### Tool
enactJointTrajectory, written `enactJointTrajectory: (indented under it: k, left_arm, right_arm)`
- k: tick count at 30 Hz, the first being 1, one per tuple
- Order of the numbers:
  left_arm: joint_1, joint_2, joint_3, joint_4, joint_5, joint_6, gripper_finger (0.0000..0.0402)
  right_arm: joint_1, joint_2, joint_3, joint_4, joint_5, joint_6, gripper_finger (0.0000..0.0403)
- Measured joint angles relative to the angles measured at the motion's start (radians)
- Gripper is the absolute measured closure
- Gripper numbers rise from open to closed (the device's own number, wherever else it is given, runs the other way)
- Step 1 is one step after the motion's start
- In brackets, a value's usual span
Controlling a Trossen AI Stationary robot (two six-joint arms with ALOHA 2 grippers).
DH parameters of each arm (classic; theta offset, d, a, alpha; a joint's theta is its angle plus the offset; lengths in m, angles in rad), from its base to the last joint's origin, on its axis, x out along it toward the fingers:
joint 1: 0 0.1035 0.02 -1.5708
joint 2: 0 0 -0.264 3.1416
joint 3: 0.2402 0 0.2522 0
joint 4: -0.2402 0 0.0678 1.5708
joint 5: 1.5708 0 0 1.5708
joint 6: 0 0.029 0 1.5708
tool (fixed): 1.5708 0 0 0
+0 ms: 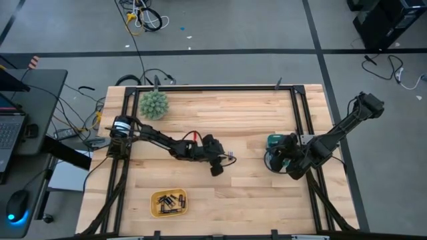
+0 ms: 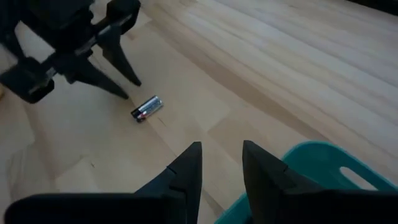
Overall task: Sort batteries
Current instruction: Put the silver battery into the green bin
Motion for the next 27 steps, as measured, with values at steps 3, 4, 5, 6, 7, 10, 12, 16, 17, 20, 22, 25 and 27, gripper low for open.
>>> enactJointTrajectory:
  k: [3, 4, 5, 6, 7, 10, 12, 16, 17, 20, 22, 25, 27]
  left_arm:
    - [0.015, 0.000, 0.000, 0.022, -0.004, -0.087, 0.0293]
    - [0.018, 0.000, 0.000, 0.026, -0.003, -0.111, 0.0293]
    - [0.019, 0.000, 0.000, 0.023, -0.003, -0.135, 0.0293]
    - [0.018, 0.000, 0.000, 0.023, -0.003, -0.159, 0.0293]
    - [0.017, 0.000, 0.000, 0.021, 0.000, -0.182, 0.0293]
    - [0.016, 0.012, 0.000, 0.039, -0.001, -0.226, 0.0293]
    - [0.017, 0.024, 0.000, 0.076, -0.010, -0.248, 0.0293]
    - [0.017, 0.044, 0.004, 0.114, -0.016, -0.301, 0.0293]
    - [0.017, 0.047, 0.002, 0.112, -0.016, -0.304, 0.0293]
    - [0.016, 0.059, 0.004, 0.132, -0.019, -0.307, 0.0293]
    - [0.016, 0.060, 0.003, 0.129, -0.022, -0.308, 0.0293]
    - [0.017, 0.060, 0.003, 0.131, -0.023, -0.308, 0.0293]
    - [0.016, 0.060, 0.003, 0.134, -0.024, -0.309, 0.0293]
  right_arm:
    - [0.000, 0.029, 0.000, 0.012, 0.000, 0.000, 0.0302]
    - [0.000, 0.039, 0.000, 0.016, 0.000, 0.000, 0.0302]
    - [0.000, 0.050, 0.000, 0.024, 0.000, 0.000, 0.0302]
    - [-0.001, 0.060, 0.000, 0.029, 0.000, 0.000, 0.0301]
    - [-0.002, 0.070, 0.000, 0.032, 0.000, 0.000, 0.0301]
    - [-0.002, 0.098, 0.000, 0.051, 0.000, 0.000, 0.0301]
    - [-0.002, 0.112, 0.000, 0.067, 0.000, 0.000, 0.0302]
    - [-0.002, 0.130, 0.000, 0.098, -0.001, 0.000, 0.0301]
    - [-0.002, 0.132, 0.000, 0.096, -0.001, 0.000, 0.0301]
    - [-0.002, 0.135, 0.000, 0.105, -0.001, 0.000, 0.0300]
    - [-0.002, 0.135, 0.000, 0.108, 0.000, 0.000, 0.0302]
    - [-0.002, 0.137, 0.000, 0.107, -0.001, -0.001, 0.0302]
    - [-0.002, 0.136, 0.000, 0.108, -0.001, -0.003, 0.0302]
